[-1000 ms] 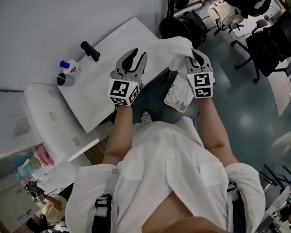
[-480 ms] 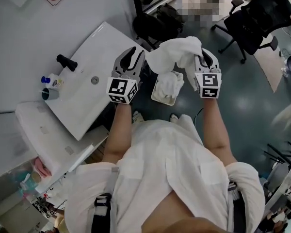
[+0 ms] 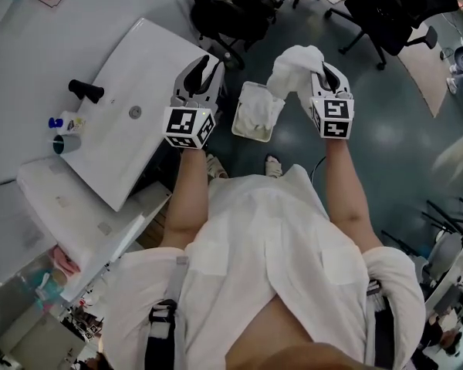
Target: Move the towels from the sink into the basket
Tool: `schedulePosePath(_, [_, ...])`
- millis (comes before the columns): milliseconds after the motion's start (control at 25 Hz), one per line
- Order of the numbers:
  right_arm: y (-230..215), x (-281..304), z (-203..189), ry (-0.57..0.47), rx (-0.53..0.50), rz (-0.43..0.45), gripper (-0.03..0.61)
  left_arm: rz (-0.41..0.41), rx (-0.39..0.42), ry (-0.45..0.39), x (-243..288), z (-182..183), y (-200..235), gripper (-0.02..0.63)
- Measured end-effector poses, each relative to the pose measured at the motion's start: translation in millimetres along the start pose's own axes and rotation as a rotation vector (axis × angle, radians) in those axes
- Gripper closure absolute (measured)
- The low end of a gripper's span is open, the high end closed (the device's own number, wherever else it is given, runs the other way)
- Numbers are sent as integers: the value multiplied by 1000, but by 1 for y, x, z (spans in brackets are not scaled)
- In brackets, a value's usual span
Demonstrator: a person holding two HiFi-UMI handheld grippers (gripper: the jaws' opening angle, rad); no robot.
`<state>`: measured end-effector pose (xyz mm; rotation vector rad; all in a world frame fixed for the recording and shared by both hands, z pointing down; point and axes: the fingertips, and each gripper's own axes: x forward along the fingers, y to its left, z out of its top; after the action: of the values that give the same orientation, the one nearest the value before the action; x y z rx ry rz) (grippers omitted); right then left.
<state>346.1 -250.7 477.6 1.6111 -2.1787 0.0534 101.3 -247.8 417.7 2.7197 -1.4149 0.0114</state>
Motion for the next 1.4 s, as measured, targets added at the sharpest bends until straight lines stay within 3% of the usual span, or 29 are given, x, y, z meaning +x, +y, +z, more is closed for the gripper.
schedulePosePath(360, [37,13,-43,79,124,60,506,17,-3,26,-13,-13,4,492])
schedulePosePath(840, [87,34,-63,157,241,128,503,30,3,25,-22,-10,16,492])
schedulePosePath(1240, [100,41,-68,196,197,162,497,23,3,25,-16,-8,19,492])
schedulePosePath(1400, [108,42,-79,247,187,214,498,28,1,25,-14,-8,22,492])
